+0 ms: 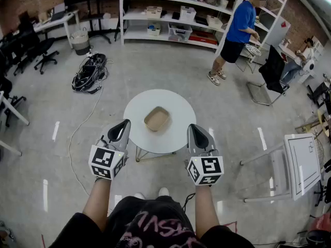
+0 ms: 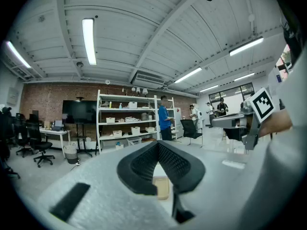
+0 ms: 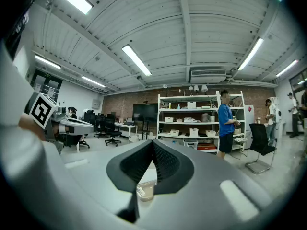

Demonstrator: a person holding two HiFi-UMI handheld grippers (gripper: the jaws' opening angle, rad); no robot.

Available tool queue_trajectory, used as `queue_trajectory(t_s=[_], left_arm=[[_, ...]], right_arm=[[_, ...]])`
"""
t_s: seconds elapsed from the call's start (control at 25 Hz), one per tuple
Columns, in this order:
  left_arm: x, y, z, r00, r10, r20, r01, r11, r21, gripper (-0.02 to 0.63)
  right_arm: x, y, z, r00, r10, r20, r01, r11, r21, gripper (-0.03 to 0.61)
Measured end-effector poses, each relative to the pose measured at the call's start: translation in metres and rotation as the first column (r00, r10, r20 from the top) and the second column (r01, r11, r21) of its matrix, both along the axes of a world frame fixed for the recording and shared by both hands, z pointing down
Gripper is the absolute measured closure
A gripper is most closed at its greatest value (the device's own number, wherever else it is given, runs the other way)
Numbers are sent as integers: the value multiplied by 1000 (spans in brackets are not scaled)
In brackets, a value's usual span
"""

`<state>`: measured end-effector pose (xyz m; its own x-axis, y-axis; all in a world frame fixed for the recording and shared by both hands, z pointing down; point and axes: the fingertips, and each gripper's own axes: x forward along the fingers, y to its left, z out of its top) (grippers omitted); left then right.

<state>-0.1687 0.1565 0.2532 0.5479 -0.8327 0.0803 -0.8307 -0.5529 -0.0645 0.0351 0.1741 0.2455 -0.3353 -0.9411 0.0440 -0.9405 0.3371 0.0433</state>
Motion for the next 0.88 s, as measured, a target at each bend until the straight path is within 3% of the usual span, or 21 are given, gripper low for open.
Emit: queue_trajectory(t_s=[0.88], left_arm=[[-16,11,20,1000,25,-1,-25,999,-33,617]], right_arm=[[-20,16,13,999,38,-2,-38,999,-10,566]])
